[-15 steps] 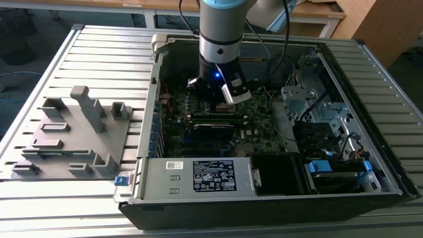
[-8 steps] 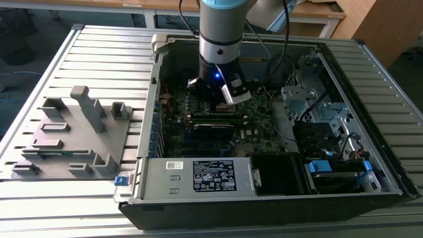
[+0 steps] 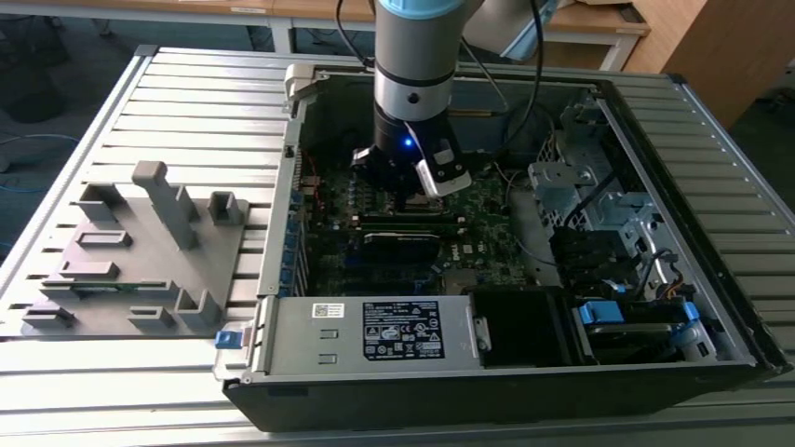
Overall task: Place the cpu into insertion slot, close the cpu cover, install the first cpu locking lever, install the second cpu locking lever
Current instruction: 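Install the second cpu locking lever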
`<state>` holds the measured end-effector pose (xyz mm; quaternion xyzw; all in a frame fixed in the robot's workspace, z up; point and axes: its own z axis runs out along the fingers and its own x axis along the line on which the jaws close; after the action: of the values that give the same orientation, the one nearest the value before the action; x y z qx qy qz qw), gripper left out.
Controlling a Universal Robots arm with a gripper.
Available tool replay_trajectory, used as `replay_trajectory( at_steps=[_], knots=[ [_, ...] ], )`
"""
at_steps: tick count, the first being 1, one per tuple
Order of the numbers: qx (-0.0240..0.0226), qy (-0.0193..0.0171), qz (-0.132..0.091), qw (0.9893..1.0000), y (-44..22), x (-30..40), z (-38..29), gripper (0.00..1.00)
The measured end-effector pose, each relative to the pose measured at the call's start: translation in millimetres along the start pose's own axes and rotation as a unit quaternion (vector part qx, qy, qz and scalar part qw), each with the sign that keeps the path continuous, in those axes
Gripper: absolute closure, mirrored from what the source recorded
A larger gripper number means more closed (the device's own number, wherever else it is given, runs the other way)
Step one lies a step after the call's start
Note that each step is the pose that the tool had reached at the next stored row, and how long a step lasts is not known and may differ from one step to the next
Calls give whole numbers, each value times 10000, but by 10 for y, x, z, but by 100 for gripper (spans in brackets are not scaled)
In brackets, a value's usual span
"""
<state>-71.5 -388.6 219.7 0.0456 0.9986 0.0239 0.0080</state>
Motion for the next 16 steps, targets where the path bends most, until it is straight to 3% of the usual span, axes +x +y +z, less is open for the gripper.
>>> replay_trajectory(
  at_steps=[16],
  knots=[
    [0, 0, 0, 10000, -6, 46, 38, 90]
  ],
)
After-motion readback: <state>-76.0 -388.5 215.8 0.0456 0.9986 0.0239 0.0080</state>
